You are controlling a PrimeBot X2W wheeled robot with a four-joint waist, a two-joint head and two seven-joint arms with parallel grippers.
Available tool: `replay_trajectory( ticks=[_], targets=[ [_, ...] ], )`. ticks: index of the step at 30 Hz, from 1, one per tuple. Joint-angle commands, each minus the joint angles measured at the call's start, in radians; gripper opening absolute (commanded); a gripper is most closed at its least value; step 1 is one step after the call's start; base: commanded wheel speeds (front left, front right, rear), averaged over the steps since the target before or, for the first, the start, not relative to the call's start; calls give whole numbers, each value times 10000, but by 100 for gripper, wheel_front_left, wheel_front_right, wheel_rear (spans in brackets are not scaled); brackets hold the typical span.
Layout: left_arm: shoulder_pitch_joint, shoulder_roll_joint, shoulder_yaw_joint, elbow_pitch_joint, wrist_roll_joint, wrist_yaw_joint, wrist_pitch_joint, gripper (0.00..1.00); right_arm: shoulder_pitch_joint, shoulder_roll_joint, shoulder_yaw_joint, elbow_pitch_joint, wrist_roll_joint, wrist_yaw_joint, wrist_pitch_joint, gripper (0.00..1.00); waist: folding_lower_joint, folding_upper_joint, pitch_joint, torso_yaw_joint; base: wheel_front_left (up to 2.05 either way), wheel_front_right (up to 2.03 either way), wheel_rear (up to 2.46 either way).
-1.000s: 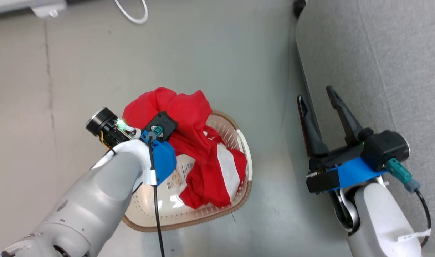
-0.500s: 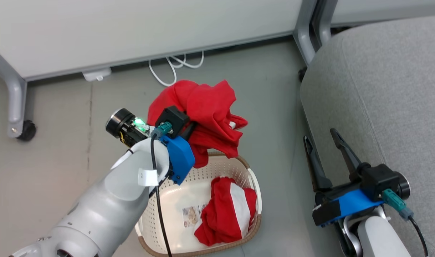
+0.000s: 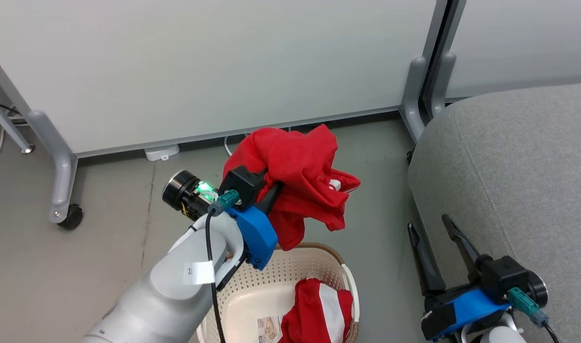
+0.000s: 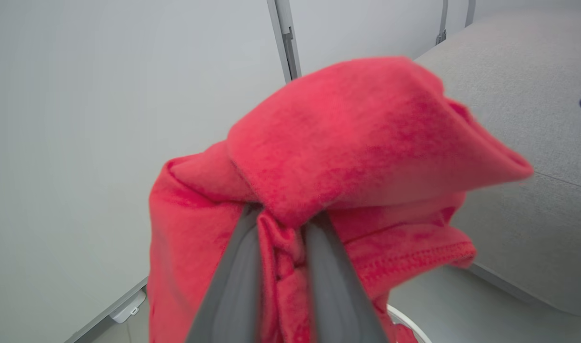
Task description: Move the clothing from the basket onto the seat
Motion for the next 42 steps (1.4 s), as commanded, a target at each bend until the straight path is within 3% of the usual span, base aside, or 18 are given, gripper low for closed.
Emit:
replay_trajectory(
  ticks=[1, 20, 36, 42],
  targets=[
    [130, 10, 76, -63, 33, 36, -46, 0, 174, -36, -20, 2, -1, 4, -53, 100, 2, -1, -186, 85, 0, 0, 0],
    [1231, -16, 836, -1041, 888, 30, -47, 0, 548, -34, 136, -11, -44, 5, -53, 100, 2, -1, -696, 397, 0, 0, 0],
    [936, -414, 939, -1060, 1276, -163, -47, 0, -1070, -311, 2492, 826, -521, 5, -51, 100, 2, -1, -508, 631, 0, 0, 0],
    [805, -563, 879, -1073, 1390, -224, -48, 0, -1876, -360, 2883, 1346, -522, 3, -50, 100, 2, -1, -401, 773, 0, 0, 0]
  ],
)
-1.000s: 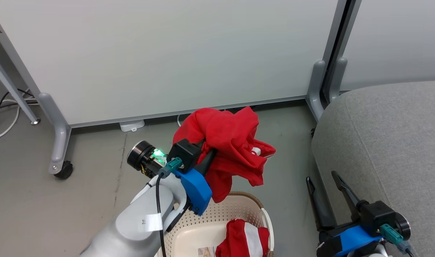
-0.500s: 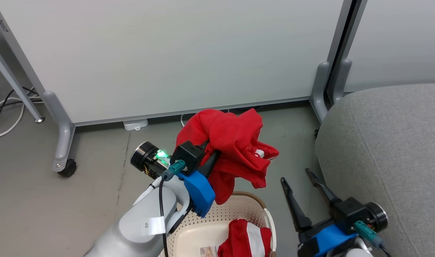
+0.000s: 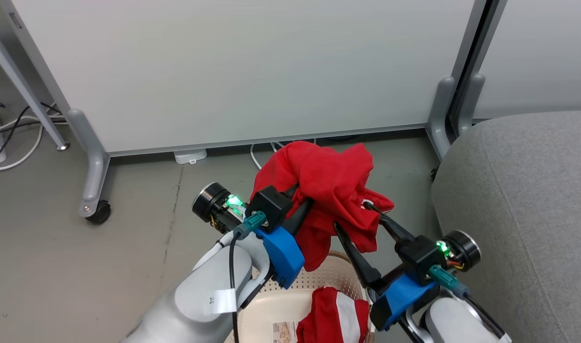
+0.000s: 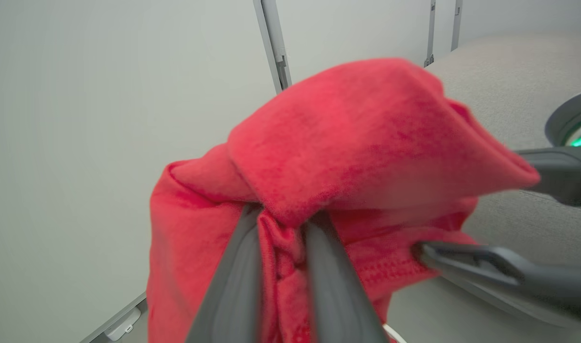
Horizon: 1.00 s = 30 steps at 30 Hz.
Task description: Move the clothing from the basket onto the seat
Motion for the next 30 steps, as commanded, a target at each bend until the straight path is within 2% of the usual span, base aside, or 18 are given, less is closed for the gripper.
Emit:
replay_trajectory(
  ticks=[1, 9, 10, 11, 30],
  targets=[
    [-188, -37, -29, -17, 73, -53, -48, 0, -307, -44, 30, 166, -10, 3, -46, 100, 1, -1, 52, 58, 0, 0, 0],
    [-258, -206, -100, -53, 124, -102, -48, 0, -917, 90, 93, 712, 63, 1, -46, 100, 1, -1, 192, 176, 0, 0, 0],
    [-259, -212, -103, -51, 126, -112, -48, 0, -968, 113, 140, 754, 69, 3, -46, 38, 1, -1, 205, 180, 0, 0, 0],
    [-258, -221, -105, -43, 126, -119, -48, 0, -995, 132, 230, 844, 100, 3, -46, 0, 1, -1, 212, 182, 0, 0, 0],
    [-114, -233, -61, 74, 171, -146, -48, 0, -924, 169, 379, 924, 267, 3, -46, 0, 1, -1, 148, 91, 0, 0, 0]
  ],
)
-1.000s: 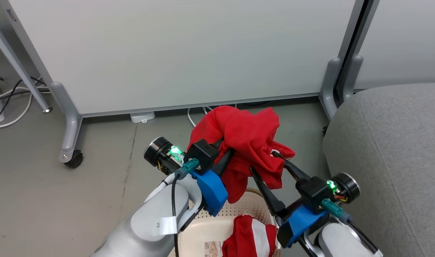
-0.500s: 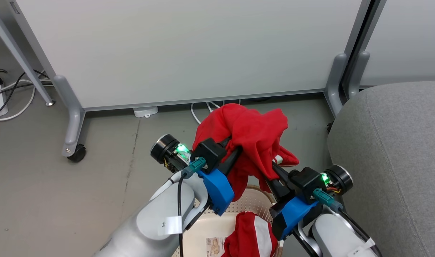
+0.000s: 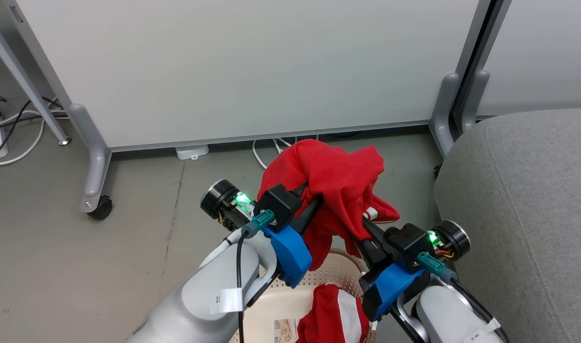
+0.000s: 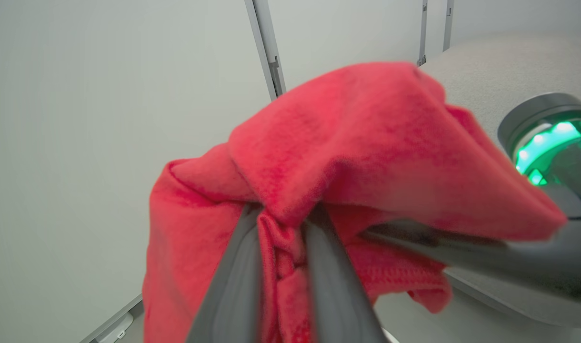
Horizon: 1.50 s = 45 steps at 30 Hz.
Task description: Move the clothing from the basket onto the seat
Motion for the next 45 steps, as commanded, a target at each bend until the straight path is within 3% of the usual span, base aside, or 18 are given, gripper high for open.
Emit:
replay_trajectory(
  ticks=[1, 3, 4, 5, 25, 45],
  targets=[
    [16, 1, 8, 16, 70, -13, -48, 0, 0, 12, 5, -37, 82, 5, -46, 0, -1, 0, -1, 0, 0, 0, 0],
    [15, 2, 19, 46, 60, -15, -48, 0, 3, 13, 11, -29, 91, 3, -46, 0, -1, 0, -2, -2, 0, 0, 0],
    [34, 0, 55, 88, 5, -14, -48, 6, 5, 14, 16, -30, 94, 3, -46, 0, -1, 0, -5, -5, 0, 0, 0],
    [57, -4, 87, 140, -74, -14, -48, 100, 7, 14, 22, -31, 94, 5, -46, 0, -1, 0, -7, -9, 0, 0, 0],
    [25, -38, 404, 149, 219, -16, -43, 100, 99, 23, -198, -174, 183, 3, -47, 0, -1, 0, 199, -306, 0, 0, 0],
    [93, 217, 809, -514, 622, 2, -39, 100, -214, -226, -1719, -906, -37, 3, -50, 0, -1, 0, 1212, -2022, 0, 0, 0]
  ],
)
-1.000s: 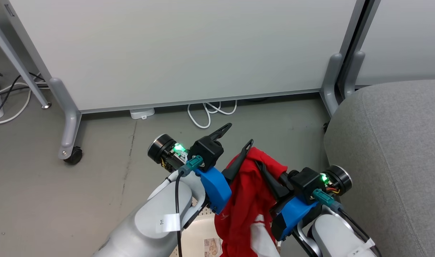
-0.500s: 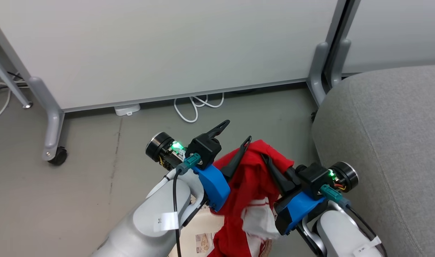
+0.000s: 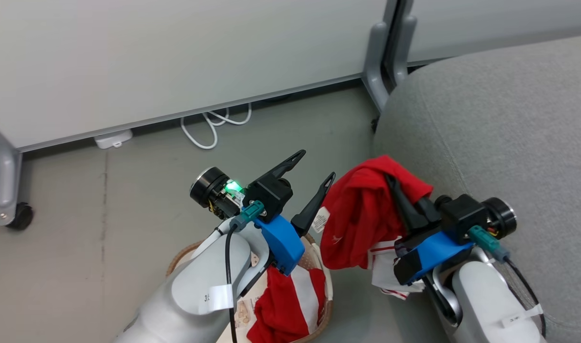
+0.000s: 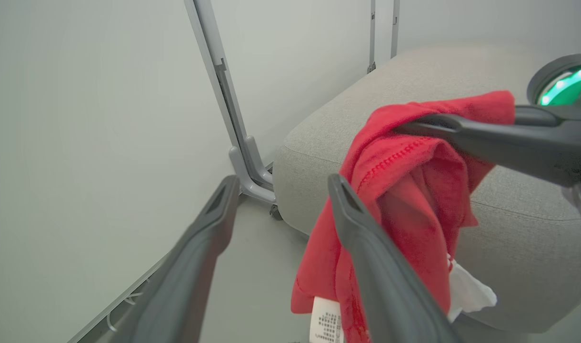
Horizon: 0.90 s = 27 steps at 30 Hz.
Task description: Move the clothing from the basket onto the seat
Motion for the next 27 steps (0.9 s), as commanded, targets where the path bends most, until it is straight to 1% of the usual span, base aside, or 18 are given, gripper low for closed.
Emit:
replay_trajectory(
  ticks=[1, 7, 16, 22, 27],
  targets=[
    [79, 56, 62, -56, 61, 8, -27, 100, -145, -44, -97, -78, -31, 1, -56, 0, 0, 0, 178, -266, 0, 0, 0],
    [199, 70, 2, -216, 260, 2, -27, 100, -122, -97, -845, -406, -96, 1, -56, 0, 0, 0, 393, -882, 0, 0, 0],
    [345, -48, -511, -314, 296, -8, -27, 100, -35, -136, -1702, -858, -232, 1, -58, 0, 0, 0, 635, -1717, 0, 0, 0],
    [435, -60, -794, -371, 182, -10, -27, 100, 172, -142, -2007, -1015, -278, 1, -56, 0, 0, 0, 755, -2043, 0, 0, 0],
    [470, -10, -847, -395, 163, -11, -27, 100, 275, -128, -2110, -1108, -266, 1, -58, 0, 0, 0, 830, -2165, 0, 0, 0]
  ],
)
